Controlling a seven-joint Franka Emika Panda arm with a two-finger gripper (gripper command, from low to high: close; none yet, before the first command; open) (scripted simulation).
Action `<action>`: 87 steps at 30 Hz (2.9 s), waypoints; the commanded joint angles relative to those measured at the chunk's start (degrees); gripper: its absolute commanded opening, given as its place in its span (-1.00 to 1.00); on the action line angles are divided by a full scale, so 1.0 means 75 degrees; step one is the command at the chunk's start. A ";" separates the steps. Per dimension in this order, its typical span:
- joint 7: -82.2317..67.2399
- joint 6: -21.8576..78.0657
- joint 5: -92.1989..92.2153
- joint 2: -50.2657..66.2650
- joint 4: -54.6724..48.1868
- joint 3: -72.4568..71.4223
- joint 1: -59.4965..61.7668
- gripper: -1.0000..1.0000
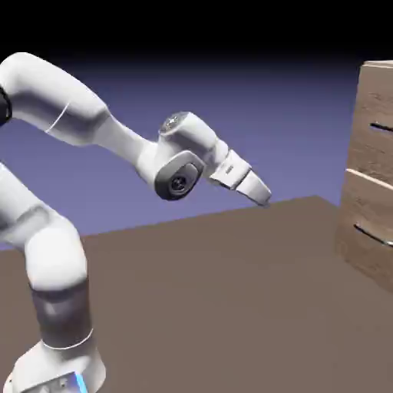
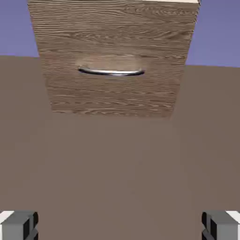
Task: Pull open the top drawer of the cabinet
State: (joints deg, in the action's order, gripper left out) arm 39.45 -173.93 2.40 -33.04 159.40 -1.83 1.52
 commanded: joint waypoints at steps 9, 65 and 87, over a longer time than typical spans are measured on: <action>-0.2991 0.0074 0.2385 -0.0380 -0.1588 -0.1818 0.2197 0.00; -2.1596 0.0537 1.7219 -0.2744 -1.1471 -1.3126 1.5865 0.00; -2.3805 0.0454 1.8895 -0.0570 -1.3751 -1.1550 1.4932 0.00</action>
State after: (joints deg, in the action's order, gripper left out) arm -139.08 -170.52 144.11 -37.31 56.28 -88.45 113.51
